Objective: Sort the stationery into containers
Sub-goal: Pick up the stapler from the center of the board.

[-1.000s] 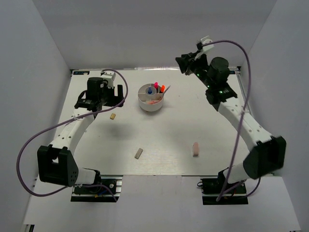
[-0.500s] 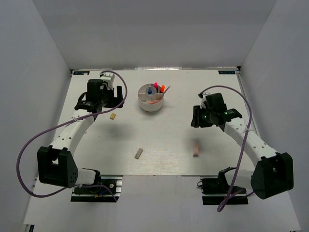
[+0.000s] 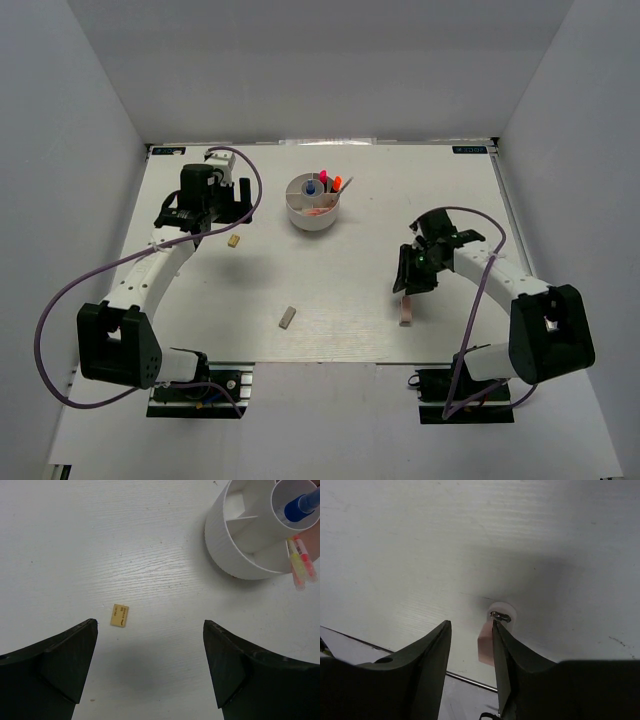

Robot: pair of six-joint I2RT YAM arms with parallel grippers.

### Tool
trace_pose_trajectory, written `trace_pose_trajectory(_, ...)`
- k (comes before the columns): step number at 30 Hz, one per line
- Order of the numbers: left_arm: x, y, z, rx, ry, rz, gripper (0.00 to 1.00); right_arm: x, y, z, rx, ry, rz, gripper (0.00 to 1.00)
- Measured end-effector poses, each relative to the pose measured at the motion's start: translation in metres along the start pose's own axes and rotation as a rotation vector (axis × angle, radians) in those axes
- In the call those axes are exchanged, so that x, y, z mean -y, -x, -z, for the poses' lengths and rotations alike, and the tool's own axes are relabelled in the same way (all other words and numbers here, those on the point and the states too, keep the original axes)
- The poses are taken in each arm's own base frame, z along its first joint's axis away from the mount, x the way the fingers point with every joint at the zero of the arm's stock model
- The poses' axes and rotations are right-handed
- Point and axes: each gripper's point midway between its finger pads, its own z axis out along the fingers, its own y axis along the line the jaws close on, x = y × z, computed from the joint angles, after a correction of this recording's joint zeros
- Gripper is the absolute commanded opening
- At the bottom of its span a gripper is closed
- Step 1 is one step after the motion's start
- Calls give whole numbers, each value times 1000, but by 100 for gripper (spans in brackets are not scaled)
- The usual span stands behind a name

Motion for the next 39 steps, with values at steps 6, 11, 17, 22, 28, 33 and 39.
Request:
trace_pose_trajectory(6, -1, 1, 0, 2, 4, -4, 96, 15, -23, -7, -36, -33, -23, 53)
trace_pose_trajectory(11, -1, 0, -1, 0, 4, -4, 96, 23, -35, -5, -46, -63, -35, 59)
trace_pose_trajectory(17, -1, -2, -3, -6, 5, -7, 96, 26, -40, -2, -29, -58, -34, 48)
trace_pose_trajectory(22, -1, -2, -3, -5, 5, -7, 96, 23, -49, -4, -50, -30, -46, 33)
trace_pose_trajectory(28, 1, -2, -3, -6, -7, -6, 96, 21, -49, -8, -72, -19, -46, 0)
trace_pose_trajectory(33, 16, -10, 4, 2, -100, -25, 94, -2, -35, -3, -61, 90, 17, 0)
trace_pose_trajectory(39, 68, 0, 35, 59, -403, -56, 86, -66, 22, 23, 108, 347, 225, 0)
